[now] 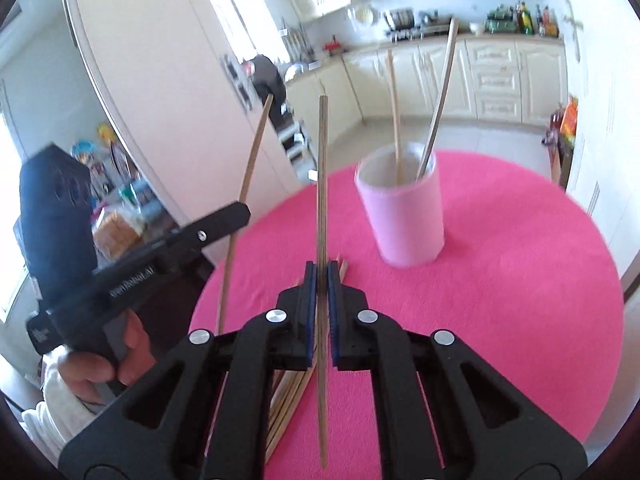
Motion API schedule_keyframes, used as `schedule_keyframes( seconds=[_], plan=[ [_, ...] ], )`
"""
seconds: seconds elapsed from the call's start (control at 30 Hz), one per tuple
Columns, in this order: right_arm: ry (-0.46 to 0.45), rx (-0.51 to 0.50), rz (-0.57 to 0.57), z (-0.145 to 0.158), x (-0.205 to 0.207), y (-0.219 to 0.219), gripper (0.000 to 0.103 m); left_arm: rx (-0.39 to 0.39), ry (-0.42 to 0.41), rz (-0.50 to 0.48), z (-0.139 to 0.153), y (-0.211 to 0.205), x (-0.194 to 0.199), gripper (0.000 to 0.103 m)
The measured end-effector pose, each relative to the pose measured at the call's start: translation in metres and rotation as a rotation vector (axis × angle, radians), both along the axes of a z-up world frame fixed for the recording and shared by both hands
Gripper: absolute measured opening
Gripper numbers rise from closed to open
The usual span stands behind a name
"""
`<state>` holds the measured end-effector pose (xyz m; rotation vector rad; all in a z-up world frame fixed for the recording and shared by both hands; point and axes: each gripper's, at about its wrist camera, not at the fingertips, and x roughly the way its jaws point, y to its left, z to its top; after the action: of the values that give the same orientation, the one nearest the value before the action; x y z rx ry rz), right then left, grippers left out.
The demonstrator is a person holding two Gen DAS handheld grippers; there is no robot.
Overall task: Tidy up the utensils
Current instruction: 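Carry both chopsticks over the pink cup and open both tools to drop them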
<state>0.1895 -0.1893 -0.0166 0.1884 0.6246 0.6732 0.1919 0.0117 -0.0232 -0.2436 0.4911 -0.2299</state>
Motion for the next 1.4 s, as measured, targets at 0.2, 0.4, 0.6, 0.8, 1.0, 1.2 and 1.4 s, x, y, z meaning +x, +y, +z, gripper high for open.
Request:
schedule_keyframes(
  seconds=[0.2, 0.4, 0.6, 0.8, 1.0, 1.2, 1.4],
  plan=[
    [-0.163, 0.145, -0.079, 0.025, 0.013, -0.023, 0.006, -0.010, -0.181, 0.001, 0.023, -0.020, 0.009, 0.005],
    [-0.276, 0.228, -0.153, 0.040, 0.038, -0.033, 0.006, -0.001, -0.332, 0.019, 0.038, -0.038, 0.030, 0.006],
    [-0.375, 0.292, -0.218, 0.054, 0.055, -0.039, 0.006, 0.001, -0.419, 0.037, 0.046, -0.046, 0.061, 0.006],
    [-0.422, 0.318, -0.274, 0.049, 0.077, -0.034, 0.006, -0.010, -0.459, 0.083, 0.038, -0.049, 0.090, 0.006],
    [-0.442, 0.318, -0.292, 0.040, 0.090, -0.028, 0.006, 0.016, -0.491, 0.121, 0.032, -0.054, 0.110, 0.006],
    [-0.427, 0.284, -0.285, 0.027, 0.098, -0.020, 0.006, 0.054, -0.451, 0.111, 0.016, -0.058, 0.127, 0.006],
    [-0.399, 0.261, -0.271, 0.019, 0.094, -0.015, 0.006, 0.070, -0.391, 0.096, 0.007, -0.055, 0.128, 0.006]
  ],
)
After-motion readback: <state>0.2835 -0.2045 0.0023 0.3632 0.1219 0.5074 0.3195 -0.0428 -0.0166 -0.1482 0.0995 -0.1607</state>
